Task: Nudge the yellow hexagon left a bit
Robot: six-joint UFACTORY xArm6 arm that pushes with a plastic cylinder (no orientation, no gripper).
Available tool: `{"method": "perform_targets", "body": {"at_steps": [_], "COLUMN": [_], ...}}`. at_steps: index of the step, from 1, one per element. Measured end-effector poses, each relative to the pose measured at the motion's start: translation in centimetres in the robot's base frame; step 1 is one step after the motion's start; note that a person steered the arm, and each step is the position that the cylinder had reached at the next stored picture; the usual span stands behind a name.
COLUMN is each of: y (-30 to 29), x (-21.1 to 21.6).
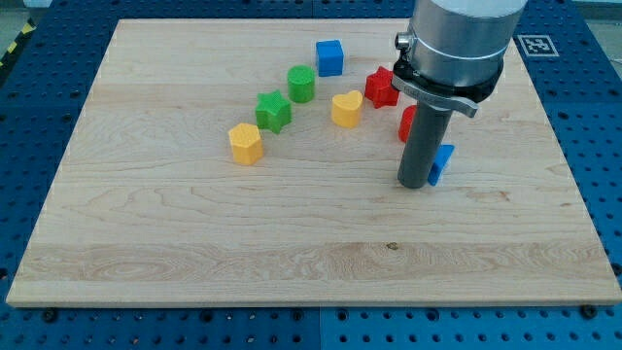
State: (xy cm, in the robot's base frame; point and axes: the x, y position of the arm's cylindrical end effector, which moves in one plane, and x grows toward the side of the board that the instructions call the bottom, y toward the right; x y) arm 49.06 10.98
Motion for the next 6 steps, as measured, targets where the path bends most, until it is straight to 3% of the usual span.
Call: {"method": "perform_targets", "body": {"at_steps": [3, 6], "y": [-3.7, -14.3], "x": [-3.5, -6.4]}}
